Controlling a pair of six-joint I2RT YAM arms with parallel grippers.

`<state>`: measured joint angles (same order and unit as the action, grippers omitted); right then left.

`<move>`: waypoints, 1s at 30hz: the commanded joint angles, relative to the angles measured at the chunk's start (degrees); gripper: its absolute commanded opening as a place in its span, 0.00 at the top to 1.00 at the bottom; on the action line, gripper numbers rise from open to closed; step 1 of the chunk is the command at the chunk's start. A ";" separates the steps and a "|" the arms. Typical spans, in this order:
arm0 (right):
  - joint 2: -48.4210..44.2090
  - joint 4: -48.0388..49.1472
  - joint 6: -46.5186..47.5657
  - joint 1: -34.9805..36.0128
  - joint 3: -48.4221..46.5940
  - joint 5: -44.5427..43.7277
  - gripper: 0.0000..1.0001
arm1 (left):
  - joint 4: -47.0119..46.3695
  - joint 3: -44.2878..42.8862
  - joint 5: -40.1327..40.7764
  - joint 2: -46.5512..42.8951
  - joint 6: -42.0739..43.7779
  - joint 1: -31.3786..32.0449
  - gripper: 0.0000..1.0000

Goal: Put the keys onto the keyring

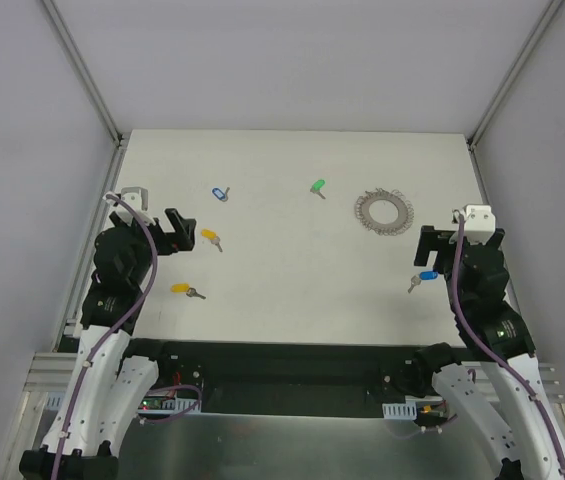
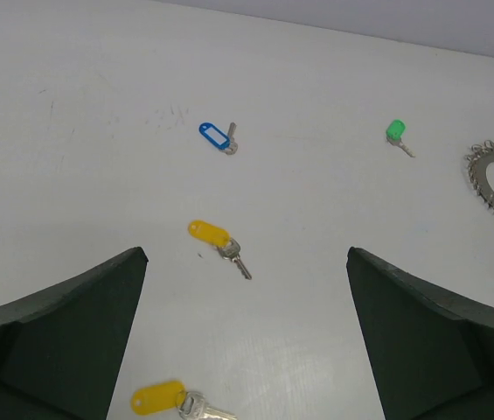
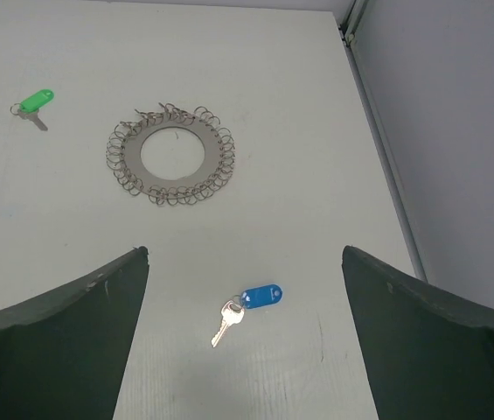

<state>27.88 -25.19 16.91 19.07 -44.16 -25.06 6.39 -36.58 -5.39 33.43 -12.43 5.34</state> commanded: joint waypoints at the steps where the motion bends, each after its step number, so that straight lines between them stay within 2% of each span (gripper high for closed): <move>1: 1.21 0.32 -2.05 0.27 -2.24 -0.69 0.04 | -2.88 1.33 1.52 -0.47 2.32 0.90 0.01; 5: 4.54 0.06 -3.89 0.27 -3.12 0.09 0.04 | -3.84 2.21 2.05 -0.56 3.72 1.34 0.01; 9: 8.50 0.14 -3.72 0.27 -4.87 6.86 0.04 | -4.81 3.44 2.49 -1.17 5.65 1.86 0.01; 13: 14.56 -0.30 -6.09 0.18 -6.98 6.69 0.04 | -6.13 5.37 3.37 -1.87 7.06 2.83 0.01; 18: 25.96 -0.12 -7.58 -0.70 -10.76 7.30 0.04 | -6.22 7.13 4.86 -3.98 8.03 4.58 0.01; 24: 40.48 -1.70 -14.87 -5.00 -17.43 7.75 0.04 | -8.76 8.19 8.19 -5.48 9.52 6.25 0.01; 30: 56.04 -0.56 -19.54 -9.05 -23.50 12.66 0.01 | -9.12 8.45 8.46 -5.74 9.79 6.87 0.01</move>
<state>77.84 -26.26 2.59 11.75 -62.89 -15.77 0.47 -28.32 1.72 28.32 -3.90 11.62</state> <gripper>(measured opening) 0.977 0.992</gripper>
